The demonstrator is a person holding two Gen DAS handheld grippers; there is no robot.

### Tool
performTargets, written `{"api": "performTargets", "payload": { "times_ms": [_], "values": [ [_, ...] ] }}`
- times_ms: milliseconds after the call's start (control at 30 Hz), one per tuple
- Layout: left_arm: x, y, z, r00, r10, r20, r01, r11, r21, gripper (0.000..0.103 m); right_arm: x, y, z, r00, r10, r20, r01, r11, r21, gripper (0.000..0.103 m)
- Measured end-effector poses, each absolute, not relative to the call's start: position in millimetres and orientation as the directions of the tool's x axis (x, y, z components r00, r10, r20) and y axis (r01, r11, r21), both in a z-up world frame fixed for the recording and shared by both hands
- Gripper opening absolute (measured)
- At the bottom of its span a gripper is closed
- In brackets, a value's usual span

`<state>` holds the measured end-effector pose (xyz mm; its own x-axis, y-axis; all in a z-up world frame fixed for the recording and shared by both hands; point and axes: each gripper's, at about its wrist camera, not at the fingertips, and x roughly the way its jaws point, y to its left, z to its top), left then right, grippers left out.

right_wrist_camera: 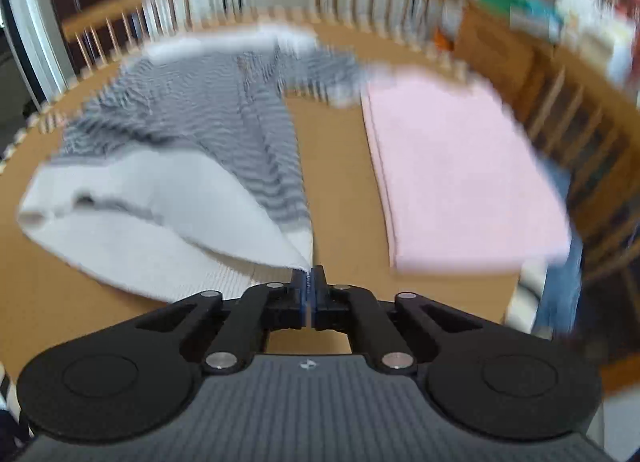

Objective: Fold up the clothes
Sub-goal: 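Grasp the white hem with both grippers and pull it to straighten the sweater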

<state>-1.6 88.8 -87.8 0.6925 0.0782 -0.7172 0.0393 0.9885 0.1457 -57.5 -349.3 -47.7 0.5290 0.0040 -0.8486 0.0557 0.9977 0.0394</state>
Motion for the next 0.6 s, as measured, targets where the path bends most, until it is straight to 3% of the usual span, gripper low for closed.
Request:
{"api": "performTargets", "payload": {
  "times_ms": [33,100,133,267,333,367,600],
  "values": [
    [-5,85,-87,0.692,0.053,-0.720,0.082,0.985,0.151,0.010,-59,-351,-52,0.505,0.009,-0.863,0.061,0.997,0.046,0.019],
    [-10,69,-83,0.712,-0.007,-0.702,0.199,0.961,0.193,0.034,-62,-350,-51,0.502,0.010,-0.865,0.061,0.997,0.046,0.024],
    [-12,60,-80,0.732,-0.033,-0.680,0.248,0.943,0.221,0.037,-63,-349,-48,0.512,0.009,-0.859,0.053,0.998,0.041,0.024],
    [-8,22,-74,0.782,-0.122,-0.611,0.377,0.873,0.309,0.042,-59,-336,-32,0.577,0.016,-0.816,-0.029,1.000,-0.001,0.026],
    [0,5,-76,0.783,-0.163,-0.601,0.428,0.842,0.329,0.043,-49,-326,-33,0.584,0.030,-0.811,-0.080,0.997,-0.021,0.037],
    [2,-3,-78,0.780,-0.176,-0.600,0.451,0.823,0.345,0.043,-43,-321,-36,0.581,0.035,-0.813,-0.105,0.994,-0.033,0.038],
    [30,-30,-112,0.703,-0.189,-0.686,0.548,0.758,0.353,0.043,-18,-304,-57,0.552,0.080,-0.830,-0.153,0.988,-0.007,0.036]
  ]
}}
